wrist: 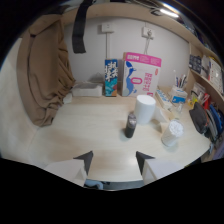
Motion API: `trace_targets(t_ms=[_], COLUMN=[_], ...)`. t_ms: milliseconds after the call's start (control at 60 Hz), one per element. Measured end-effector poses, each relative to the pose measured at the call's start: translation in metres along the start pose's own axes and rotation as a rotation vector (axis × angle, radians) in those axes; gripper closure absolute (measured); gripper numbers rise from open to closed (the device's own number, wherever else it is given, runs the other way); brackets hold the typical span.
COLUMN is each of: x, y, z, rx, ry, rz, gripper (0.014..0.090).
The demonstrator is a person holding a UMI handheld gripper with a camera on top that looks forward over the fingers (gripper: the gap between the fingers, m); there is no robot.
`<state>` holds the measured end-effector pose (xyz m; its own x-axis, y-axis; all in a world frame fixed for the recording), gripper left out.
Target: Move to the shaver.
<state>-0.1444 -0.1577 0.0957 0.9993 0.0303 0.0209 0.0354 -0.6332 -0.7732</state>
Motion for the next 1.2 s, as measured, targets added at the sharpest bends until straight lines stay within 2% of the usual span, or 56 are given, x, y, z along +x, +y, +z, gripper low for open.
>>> trace_targets(t_ms=[233, 550, 1200], x=[0.042, 0.063, 0.059], y=[0.019, 0.002, -0.003], z=[0.047, 0.114, 0.127], rx=[-0.024, -0.028, -0.051], ry=[0.017, 0.009, 0.015], rz=[-0.012, -0.027, -0.002], gripper=[0.0178, 0.0180, 0.0179])
